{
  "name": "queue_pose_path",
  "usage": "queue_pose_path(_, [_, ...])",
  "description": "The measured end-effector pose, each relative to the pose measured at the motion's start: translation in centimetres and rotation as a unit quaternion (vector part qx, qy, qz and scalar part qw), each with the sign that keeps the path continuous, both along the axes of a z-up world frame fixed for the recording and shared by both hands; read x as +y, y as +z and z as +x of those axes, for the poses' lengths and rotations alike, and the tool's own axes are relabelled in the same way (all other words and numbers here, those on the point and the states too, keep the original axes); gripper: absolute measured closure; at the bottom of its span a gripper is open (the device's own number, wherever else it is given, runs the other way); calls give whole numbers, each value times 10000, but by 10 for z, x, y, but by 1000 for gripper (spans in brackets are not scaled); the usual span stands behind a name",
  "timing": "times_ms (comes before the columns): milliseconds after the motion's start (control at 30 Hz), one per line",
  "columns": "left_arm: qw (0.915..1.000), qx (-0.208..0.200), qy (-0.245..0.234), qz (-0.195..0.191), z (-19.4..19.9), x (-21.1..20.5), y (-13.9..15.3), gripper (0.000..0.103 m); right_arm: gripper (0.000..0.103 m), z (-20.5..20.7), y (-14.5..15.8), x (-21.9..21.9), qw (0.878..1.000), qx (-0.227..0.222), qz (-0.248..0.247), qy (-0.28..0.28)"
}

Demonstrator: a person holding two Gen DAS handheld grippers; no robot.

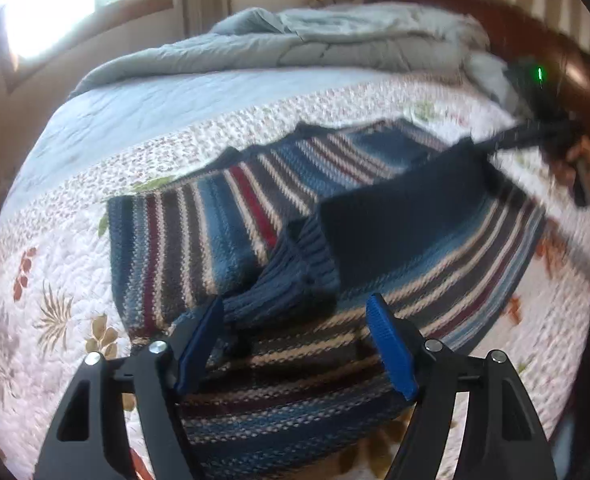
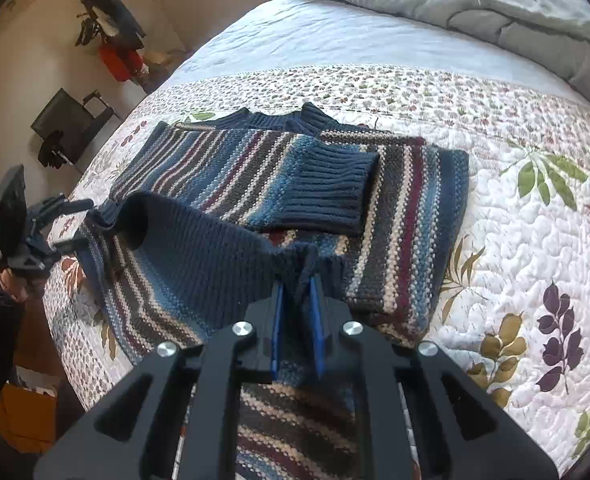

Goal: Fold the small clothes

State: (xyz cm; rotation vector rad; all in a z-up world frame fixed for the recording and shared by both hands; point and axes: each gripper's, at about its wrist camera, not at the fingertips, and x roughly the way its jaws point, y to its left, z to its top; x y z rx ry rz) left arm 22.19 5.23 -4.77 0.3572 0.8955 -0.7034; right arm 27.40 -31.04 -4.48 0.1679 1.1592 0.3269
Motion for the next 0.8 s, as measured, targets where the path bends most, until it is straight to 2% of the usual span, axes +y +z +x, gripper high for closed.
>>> queue_pose_path(67, [9997, 22, -95, 214, 1, -8, -11, 29, 91, 2, -2, -1, 10000, 38, 50, -33])
queue_pose_path(167, [9981, -255, -55, 563, 6, -20, -22, 29, 91, 4, -5, -2, 9999, 83, 58, -49])
queue_pose_path(367, [9964, -266, 11, 809, 26, -26, -36, 30, 91, 4, -6, -4, 9999, 104, 83, -48])
queue_pose_path(433, [9968, -165, 62, 784, 31, -24, -40, 45, 91, 4, -6, -4, 9999, 108, 83, -52])
queue_pose_path(500, [9971, 78, 182, 730, 38, -21, -44, 74, 91, 4, -7, -4, 9999, 118, 80, -68])
queue_pose_path(567, [9969, 267, 413, 620, 45, -16, -46, 86, 91, 4, -8, -5, 9998, 128, 113, -93])
queue_pose_path(700, [9922, 815, 933, -162, 59, 5, -38, 89, 91, 5, -7, -9, 9991, 233, 297, -208])
queue_pose_path(800, [9884, 991, 1119, -279, 65, 9, -27, 89, 91, 9, 0, -13, 9987, 246, 358, -278])
